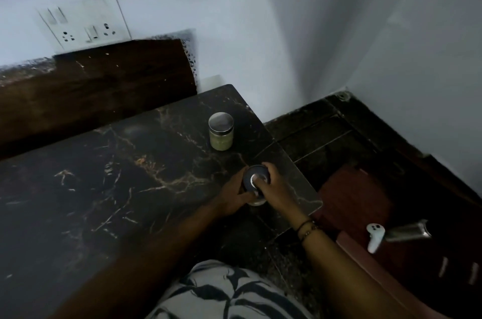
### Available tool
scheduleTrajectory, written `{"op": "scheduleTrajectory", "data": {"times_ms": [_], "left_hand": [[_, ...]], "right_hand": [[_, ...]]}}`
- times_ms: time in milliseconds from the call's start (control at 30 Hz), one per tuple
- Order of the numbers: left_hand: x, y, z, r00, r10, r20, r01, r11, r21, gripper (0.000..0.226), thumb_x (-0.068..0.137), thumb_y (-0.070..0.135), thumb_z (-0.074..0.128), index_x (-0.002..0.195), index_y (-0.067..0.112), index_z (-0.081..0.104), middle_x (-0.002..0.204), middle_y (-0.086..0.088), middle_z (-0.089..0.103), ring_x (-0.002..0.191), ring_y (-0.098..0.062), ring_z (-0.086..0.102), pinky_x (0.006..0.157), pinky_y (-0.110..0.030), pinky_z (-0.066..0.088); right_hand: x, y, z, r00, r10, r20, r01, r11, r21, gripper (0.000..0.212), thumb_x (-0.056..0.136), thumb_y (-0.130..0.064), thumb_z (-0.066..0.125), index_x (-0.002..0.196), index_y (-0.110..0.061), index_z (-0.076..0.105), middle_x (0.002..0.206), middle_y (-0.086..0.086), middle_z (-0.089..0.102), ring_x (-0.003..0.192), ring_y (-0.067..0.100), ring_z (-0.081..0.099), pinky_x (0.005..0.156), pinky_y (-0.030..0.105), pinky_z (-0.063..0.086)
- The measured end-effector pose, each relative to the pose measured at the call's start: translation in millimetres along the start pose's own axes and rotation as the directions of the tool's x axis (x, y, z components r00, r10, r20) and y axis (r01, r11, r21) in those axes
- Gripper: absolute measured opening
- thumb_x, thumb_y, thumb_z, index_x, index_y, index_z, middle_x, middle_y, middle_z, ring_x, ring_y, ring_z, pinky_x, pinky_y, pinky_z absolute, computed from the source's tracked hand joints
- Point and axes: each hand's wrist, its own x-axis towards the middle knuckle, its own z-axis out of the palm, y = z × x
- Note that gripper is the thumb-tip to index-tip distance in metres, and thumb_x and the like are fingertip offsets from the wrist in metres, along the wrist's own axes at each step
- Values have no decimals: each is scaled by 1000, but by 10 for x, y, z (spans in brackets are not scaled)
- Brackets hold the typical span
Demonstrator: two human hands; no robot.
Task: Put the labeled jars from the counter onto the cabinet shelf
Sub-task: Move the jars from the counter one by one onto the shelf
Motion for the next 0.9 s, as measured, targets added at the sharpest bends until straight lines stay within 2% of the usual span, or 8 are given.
{"op": "scheduleTrajectory", "data": {"times_ms": [100,167,233,333,400,567,767,900], "left_hand": [[-15,-28,30,996,84,-14,-84,996,12,87,68,32,91,139,43,42,139,9,56,130,-9,55,110,-38,46],[-16,-22,15,994,87,-64,-80,992,102,93,64,39,92,142,33,41,141,7,54,131,-12,53,111,-43,45],[-35,-6,-26,988,92,-126,-77,990,121,88,62,47,89,137,44,42,137,11,53,130,-12,52,109,-42,46],[-86,18,-81,975,67,-212,-81,995,-58,83,68,48,83,139,38,41,135,11,56,127,-12,56,109,-42,47],[-100,50,-114,955,3,-296,-82,963,-257,70,77,42,79,136,30,43,135,5,59,124,-13,60,106,-45,50],[-107,328,-297,891,-114,-439,-137,855,-500,18,102,33,49,118,27,52,122,-4,67,113,-25,66,91,-37,56],[-172,460,-530,854,-178,-489,-134,833,-537,58,106,44,28,124,-2,59,118,-26,68,113,-40,65,100,-55,51],[-180,498,-705,840,-217,-498,-123,818,-563,54,106,47,26,104,15,70,96,-8,79,92,-23,75,79,-35,58]], "right_hand": [[43,-21,6,999,12,-32,-11,1000,24,45,89,-29,62,130,-20,49,112,-4,57,100,10,59,74,16,44],[89,-50,14,998,26,-53,-25,1000,7,39,89,-30,62,125,-19,54,113,1,61,102,17,61,80,26,49],[131,-97,14,998,40,-48,-39,999,32,32,92,-32,59,121,-19,58,116,5,64,101,18,63,84,32,52],[134,-264,7,998,49,-33,-43,982,185,13,98,-34,51,102,-31,63,112,2,65,89,4,62,74,21,51],[130,-377,0,998,53,-38,-39,948,317,18,100,-29,47,99,-31,65,110,0,65,88,-1,61,71,16,48],[61,-567,1,998,14,61,-40,891,452,31,101,-26,41,124,-22,62,120,3,66,107,18,64,83,34,54],[1,-714,174,989,-109,96,48,872,487,33,94,-14,54,120,-32,63,118,-1,68,106,18,67,79,31,58],[-8,-825,244,979,-162,123,85,876,475,39,88,-16,60,120,-40,61,118,-6,68,109,17,66,84,35,59]]}}
